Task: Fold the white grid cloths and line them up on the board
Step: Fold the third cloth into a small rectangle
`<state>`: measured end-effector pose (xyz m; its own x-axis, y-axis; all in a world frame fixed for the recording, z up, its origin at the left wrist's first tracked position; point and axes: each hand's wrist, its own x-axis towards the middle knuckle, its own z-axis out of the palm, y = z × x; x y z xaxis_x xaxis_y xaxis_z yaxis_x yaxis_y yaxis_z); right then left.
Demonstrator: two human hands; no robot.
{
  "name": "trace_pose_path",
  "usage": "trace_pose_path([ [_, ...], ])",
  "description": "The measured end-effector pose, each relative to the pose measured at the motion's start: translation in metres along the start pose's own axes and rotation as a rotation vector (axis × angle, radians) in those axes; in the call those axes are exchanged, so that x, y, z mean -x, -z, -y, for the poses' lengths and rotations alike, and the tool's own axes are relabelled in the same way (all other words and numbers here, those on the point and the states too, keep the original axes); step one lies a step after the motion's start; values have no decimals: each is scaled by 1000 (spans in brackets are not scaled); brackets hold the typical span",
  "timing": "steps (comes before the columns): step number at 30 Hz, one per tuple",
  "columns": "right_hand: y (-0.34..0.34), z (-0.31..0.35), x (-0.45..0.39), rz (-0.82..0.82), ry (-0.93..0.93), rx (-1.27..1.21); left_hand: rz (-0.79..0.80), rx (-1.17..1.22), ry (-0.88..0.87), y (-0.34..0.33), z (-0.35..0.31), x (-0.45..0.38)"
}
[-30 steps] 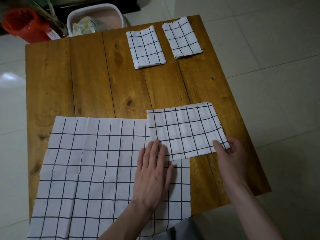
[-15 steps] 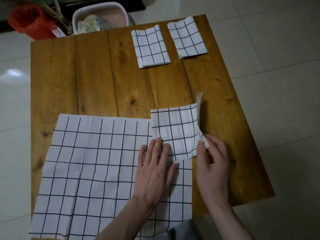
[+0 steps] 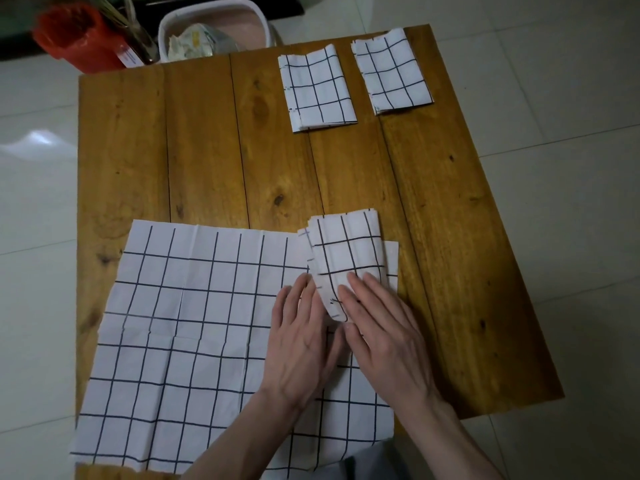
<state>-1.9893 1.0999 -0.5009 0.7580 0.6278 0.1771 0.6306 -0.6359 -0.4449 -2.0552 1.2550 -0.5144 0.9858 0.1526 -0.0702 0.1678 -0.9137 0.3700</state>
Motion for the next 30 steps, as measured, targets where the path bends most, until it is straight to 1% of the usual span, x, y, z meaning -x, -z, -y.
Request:
trace_pose_path([
  [4,-8,-5,-1,46,-2,72,13,-88,-13,-2,4,-1],
  [7,-10,-10,-1,70,3,110,13,-107,-14,-3,4,-2],
  [13,-12,-23,9,118,15,173,29,-71,-13,-1,4,-2],
  [18,-14,-29,14,234,48,199,-10,-17,-38,2,7,-3],
  [23,-8,-24,8,359,16,177,-58,71,1,6,2,-8],
  [27,-3,-20,4,406,8,176,-92,124,56,6,-6,-10],
  [30,-1,-17,1,399,-54,52,-84,48,39,2,-8,-9],
])
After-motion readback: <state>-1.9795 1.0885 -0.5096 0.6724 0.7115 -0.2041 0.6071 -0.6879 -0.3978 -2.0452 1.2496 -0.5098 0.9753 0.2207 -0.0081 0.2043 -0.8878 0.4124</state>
